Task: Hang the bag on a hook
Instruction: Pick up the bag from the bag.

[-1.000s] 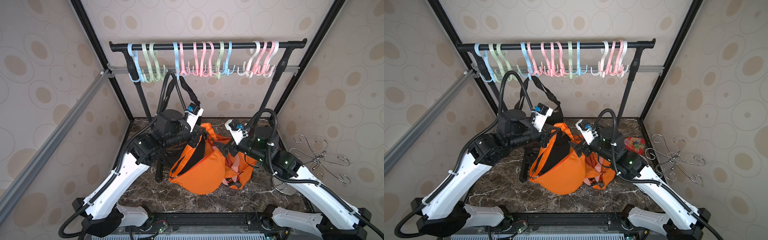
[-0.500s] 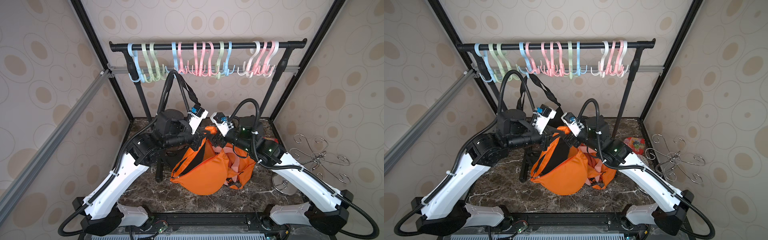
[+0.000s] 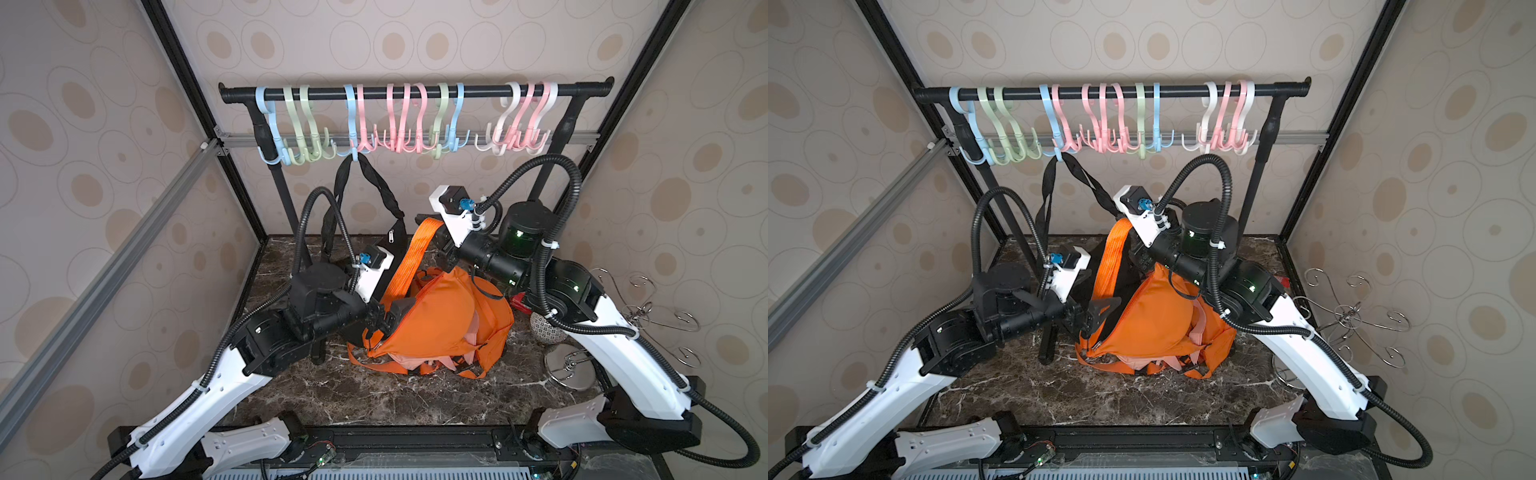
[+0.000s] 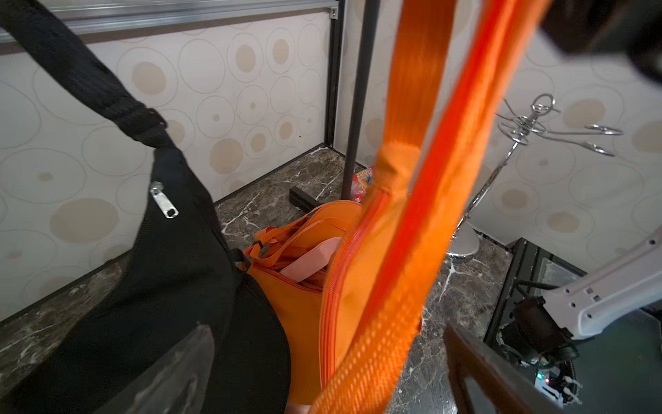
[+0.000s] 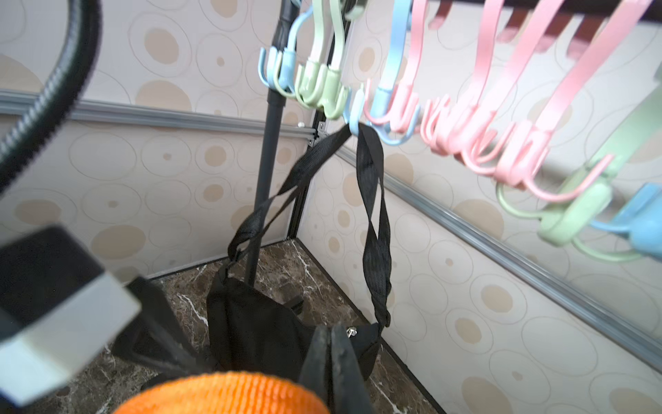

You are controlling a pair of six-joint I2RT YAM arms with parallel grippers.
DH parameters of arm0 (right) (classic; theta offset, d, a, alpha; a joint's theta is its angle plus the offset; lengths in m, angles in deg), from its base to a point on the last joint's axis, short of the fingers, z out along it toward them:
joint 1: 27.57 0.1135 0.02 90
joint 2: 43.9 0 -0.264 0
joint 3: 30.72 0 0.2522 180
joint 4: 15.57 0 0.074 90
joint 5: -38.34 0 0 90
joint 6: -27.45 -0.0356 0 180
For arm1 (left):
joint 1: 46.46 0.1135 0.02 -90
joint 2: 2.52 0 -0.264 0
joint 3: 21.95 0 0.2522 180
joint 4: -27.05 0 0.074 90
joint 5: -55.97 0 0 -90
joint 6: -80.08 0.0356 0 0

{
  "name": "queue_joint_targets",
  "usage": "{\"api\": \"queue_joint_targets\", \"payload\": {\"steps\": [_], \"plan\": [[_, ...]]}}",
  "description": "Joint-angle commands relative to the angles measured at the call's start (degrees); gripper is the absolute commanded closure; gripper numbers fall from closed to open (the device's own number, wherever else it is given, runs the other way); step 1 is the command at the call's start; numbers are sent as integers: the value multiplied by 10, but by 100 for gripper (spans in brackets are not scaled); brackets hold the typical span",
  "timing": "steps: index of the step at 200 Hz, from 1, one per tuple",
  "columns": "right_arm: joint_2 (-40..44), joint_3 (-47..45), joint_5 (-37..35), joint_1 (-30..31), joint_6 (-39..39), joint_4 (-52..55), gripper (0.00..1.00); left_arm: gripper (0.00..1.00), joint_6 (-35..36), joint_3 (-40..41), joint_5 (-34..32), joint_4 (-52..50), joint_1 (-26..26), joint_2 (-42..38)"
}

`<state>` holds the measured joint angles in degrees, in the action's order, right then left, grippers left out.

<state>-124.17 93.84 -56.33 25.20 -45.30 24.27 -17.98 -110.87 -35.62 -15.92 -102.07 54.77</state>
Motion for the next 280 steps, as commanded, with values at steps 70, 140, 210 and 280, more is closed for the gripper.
{"api": "queue_joint_targets", "payload": {"steps": [70,140,210,280], "plan": [[-27,63,-118,61,3,73,100,27,96,129,-446,321,-150,21],[-12,50,-317,61,36,56,100,75,100,149,-495,303,-149,-27],[70,-80,-414,57,48,-4,100,80,194,138,-538,349,-149,-65],[108,-148,-456,32,-5,31,100,86,263,95,-537,363,-149,-42]]}}
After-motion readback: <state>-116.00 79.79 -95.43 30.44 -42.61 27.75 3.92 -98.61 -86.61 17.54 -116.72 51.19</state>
